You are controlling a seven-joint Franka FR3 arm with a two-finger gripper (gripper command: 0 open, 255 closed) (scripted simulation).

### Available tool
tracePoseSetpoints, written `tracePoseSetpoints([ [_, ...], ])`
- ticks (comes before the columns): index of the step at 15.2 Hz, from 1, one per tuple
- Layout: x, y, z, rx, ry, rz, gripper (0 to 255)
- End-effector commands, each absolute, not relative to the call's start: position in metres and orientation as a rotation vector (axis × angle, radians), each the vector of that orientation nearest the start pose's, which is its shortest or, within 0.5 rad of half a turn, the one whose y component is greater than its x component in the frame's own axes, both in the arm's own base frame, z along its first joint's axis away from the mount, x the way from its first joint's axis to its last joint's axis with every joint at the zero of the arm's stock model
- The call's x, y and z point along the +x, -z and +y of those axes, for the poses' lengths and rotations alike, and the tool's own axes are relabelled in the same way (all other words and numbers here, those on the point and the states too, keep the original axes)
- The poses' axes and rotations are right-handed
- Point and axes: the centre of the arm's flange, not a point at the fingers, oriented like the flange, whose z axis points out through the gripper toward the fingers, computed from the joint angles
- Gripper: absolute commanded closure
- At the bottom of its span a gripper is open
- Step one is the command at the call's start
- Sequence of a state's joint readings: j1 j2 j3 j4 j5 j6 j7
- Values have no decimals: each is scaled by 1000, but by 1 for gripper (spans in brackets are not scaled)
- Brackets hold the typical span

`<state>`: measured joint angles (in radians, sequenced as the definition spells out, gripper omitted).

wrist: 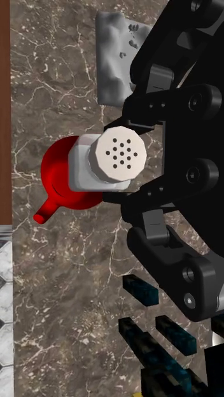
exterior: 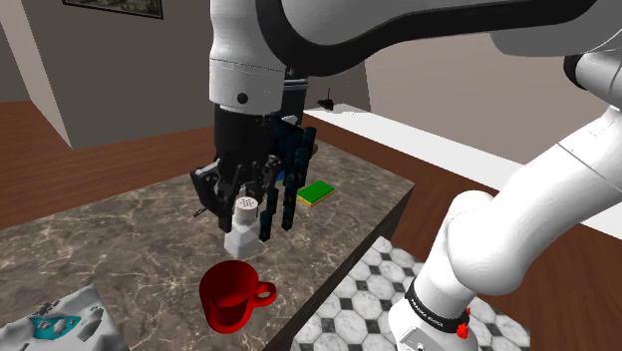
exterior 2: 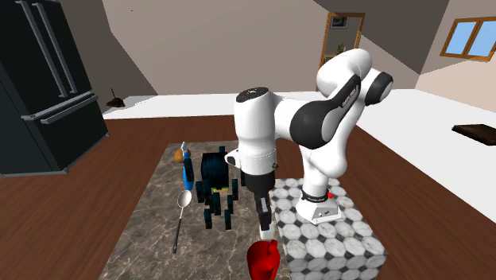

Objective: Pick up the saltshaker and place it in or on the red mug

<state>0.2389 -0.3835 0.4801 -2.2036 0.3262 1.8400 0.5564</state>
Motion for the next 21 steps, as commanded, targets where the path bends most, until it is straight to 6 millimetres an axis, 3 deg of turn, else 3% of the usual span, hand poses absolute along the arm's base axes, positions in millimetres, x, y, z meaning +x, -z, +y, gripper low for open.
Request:
tracePoseSetpoints([
  [1,311,-507,334,-3030,-138,-62,255],
  [14,311,-439,334,-3030,-138,-62,255],
  [21,311,-439,334,-3030,-138,-62,255],
])
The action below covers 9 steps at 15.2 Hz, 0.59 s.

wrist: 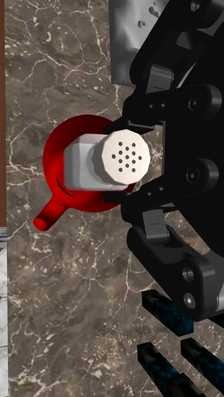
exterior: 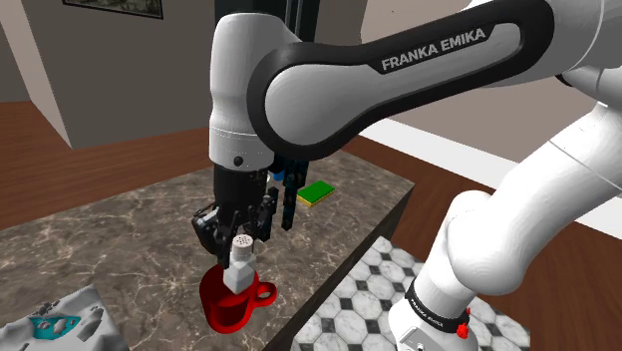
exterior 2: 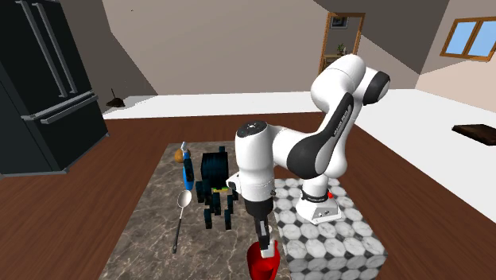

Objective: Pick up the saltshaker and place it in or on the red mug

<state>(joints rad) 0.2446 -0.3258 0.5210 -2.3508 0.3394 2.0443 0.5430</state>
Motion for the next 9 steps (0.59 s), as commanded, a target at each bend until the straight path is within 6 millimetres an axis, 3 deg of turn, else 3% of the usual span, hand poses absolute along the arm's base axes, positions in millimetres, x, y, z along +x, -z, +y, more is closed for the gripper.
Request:
tracePoseSetpoints([
  [1,311,-439,334,-3030,-138,-62,0],
  [6,311,-439,334,-3030,-138,-62,0],
  [9,314,-478,330,-3030,-138,-62,0],
])
